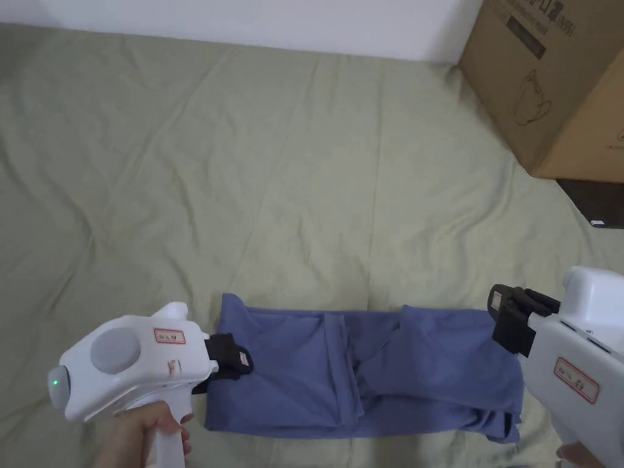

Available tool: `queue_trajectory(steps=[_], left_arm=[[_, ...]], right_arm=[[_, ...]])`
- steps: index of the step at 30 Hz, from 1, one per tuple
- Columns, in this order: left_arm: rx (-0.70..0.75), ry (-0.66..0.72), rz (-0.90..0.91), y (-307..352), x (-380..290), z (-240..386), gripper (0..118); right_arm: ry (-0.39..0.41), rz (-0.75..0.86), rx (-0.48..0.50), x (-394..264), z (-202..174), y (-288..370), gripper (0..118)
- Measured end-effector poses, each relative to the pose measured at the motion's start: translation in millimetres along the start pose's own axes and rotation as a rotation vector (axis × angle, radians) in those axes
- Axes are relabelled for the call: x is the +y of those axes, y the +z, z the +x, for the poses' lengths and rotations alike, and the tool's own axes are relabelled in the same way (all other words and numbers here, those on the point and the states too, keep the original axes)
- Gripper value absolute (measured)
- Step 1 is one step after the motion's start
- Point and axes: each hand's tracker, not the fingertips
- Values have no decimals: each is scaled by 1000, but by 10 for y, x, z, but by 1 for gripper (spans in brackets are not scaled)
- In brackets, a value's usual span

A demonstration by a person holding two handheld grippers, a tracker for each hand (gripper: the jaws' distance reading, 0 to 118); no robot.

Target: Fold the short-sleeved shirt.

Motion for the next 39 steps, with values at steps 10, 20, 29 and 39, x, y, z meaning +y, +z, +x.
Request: queue_trajectory(steps=[10,20,29,39], left_arm=[[301,-85,206,1164,270,-389,11],[566,-288,366,1767,147,108,11],[383,-570,178,748,-198,1016,12],[213,-505,-53,-389,-487,1091,82]], right_arm=[[-3,12,37,41,-71,-9,0],[-18,33,74,77,-147,-21,0],[-32,41,52,24,-60,103,0],[-34,42,-4,-2,104,272,0]])
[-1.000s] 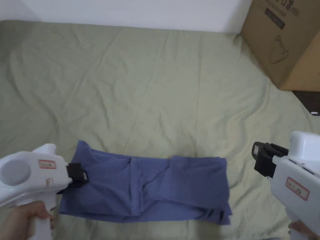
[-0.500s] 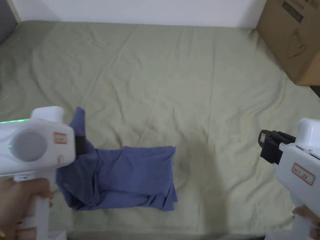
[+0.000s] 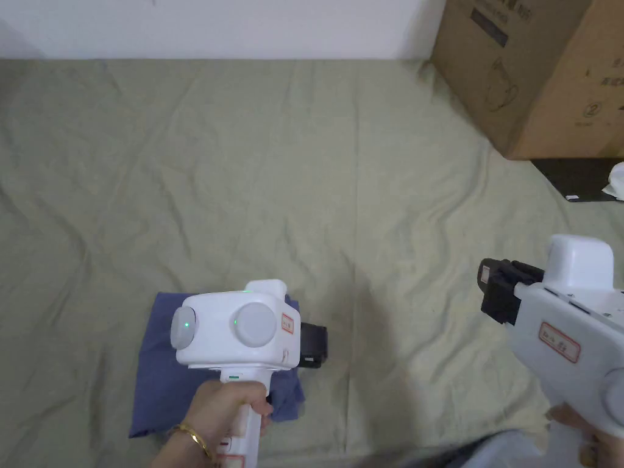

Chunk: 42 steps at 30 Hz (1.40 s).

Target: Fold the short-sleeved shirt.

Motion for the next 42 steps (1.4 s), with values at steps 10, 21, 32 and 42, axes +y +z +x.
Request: queue_trajectory(steps=[10,21,32,42], left_arm=[[131,-46,391,930,149,-185,7],[120,-127,81,-32,-476,6,0],[-120,179,269,625,-283,-421,0],[420,39,759,1699,-437,-850,0]], right_arm=[[-4,-10,7,-38,-14,-50,0],[19,-23,24,-19,-93,-67,0],[22,36,115,169,-520,-109,0],[65,33,283,45,-1738,-484,0]])
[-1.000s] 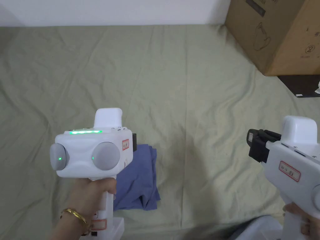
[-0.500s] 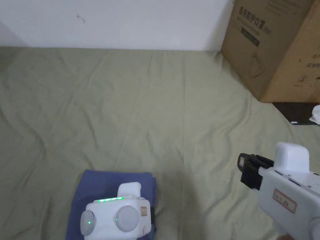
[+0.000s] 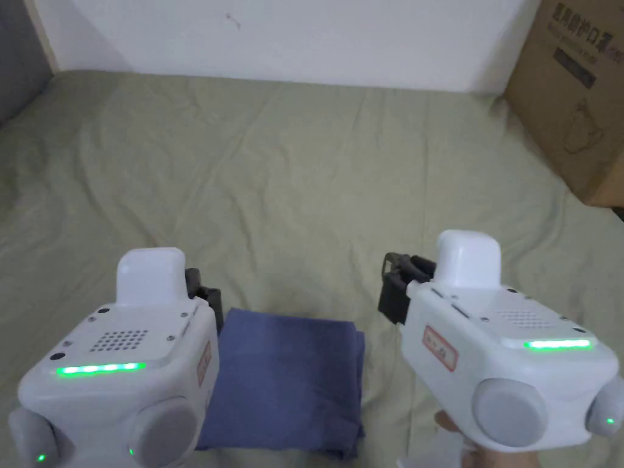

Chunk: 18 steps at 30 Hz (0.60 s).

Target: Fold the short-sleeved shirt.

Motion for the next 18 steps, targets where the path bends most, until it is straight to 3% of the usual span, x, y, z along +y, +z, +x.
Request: queue_trajectory(steps=[3,7,12,14,16,18], left_arm=[[28,2,11,34,0,-164,0],[53,2,-7,50,-38,-351,0],[49,23,-36,21,-91,-527,0],[46,26,-53,-30,-75,-571,0],[3,45,-81,-93,-38,-640,10],[-79,109,-124,-198,20,-740,48]], right_arm=[[10,-82,38,-285,-262,-363,0],[24,-248,17,-771,-480,-827,0],[74,-440,-49,-1350,-484,-1133,0],[69,-417,-54,-1546,-443,-1148,0],[74,-366,-71,-1491,-514,-1066,0],[98,-373,-80,-1464,-556,-1080,0]])
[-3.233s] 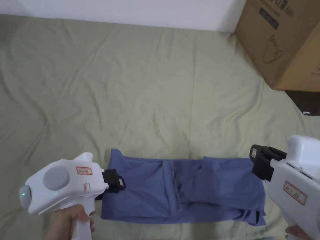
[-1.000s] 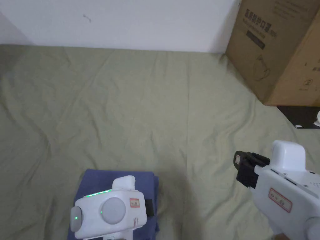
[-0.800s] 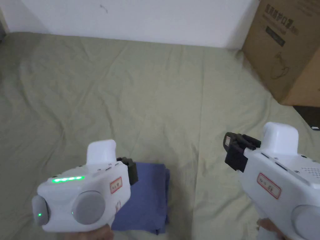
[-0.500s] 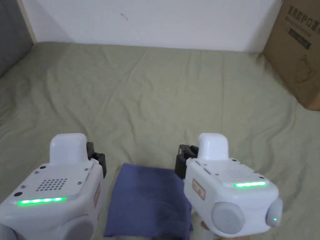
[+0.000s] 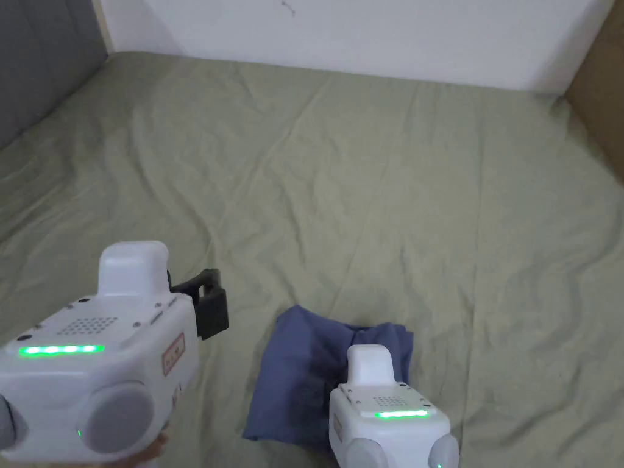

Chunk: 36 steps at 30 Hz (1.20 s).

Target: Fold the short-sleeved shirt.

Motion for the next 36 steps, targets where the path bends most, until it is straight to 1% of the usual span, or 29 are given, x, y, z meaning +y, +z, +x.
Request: queue_trajectory(steps=[1,2,3,4,6,8,9,12,16,18,21,23,24,26,27,28,30,31,32,33,34,35,36], left_arm=[[-47,49,-35,-68,50,-59,72],[-109,97,-83,-153,93,-127,101],[-169,139,-121,-230,112,-190,113],[-245,185,-157,-326,115,-262,117],[-373,254,-268,-568,96,-394,117],[-462,316,-441,-858,20,-469,117],[-483,343,-525,-1020,-53,-514,117],[-513,381,-670,-1377,-277,-628,117],[-630,405,-744,-1588,-557,-592,117],[-647,415,-814,-1686,-661,-541,117],[-685,359,-774,-1675,-669,-443,117],[-739,389,-791,-1695,-640,-433,117],[-760,429,-810,-1734,-647,-423,117],[-812,480,-859,-1810,-667,-366,114],[-832,486,-862,-1822,-669,-341,109],[-796,455,-867,-1848,-676,-276,102],[-742,388,-889,-1887,-687,-187,83],[-708,377,-886,-1904,-672,-189,70],[-667,375,-884,-1902,-659,-174,49],[-647,395,-892,-1905,-661,-163,40],[-643,428,-901,-1901,-669,-160,40],[-640,432,-895,-1878,-651,-152,39],[-621,408,-890,-1850,-632,-110,38]], right_arm=[[5,-4,2,0,13,-20,0],[4,-4,5,-6,28,-19,0],[-1,-3,9,-7,39,-13,0],[-6,-4,13,-9,49,-14,0],[-8,-8,16,3,54,-18,0],[-17,-5,16,1,45,-4,0],[-20,-1,16,-4,46,1,0],[-26,-1,18,1,46,9,0],[-48,-10,37,16,107,-4,0],[-60,-9,43,18,116,-1,0],[-68,-10,49,26,121,-1,0],[-86,-10,59,42,143,6,0],[-98,-12,63,46,162,4,0],[-119,-15,74,57,184,1,0],[-123,-16,76,62,191,-2,0],[-126,-18,79,70,201,-6,0],[-133,-21,90,104,230,18,0],[-141,-23,100,142,261,50,0],[-155,-15,107,190,310,101,0],[-170,9,108,241,365,168,0],[-170,27,105,296,424,237,0],[-169,53,96,367,498,330,0],[-162,88,69,436,571,421,0]])
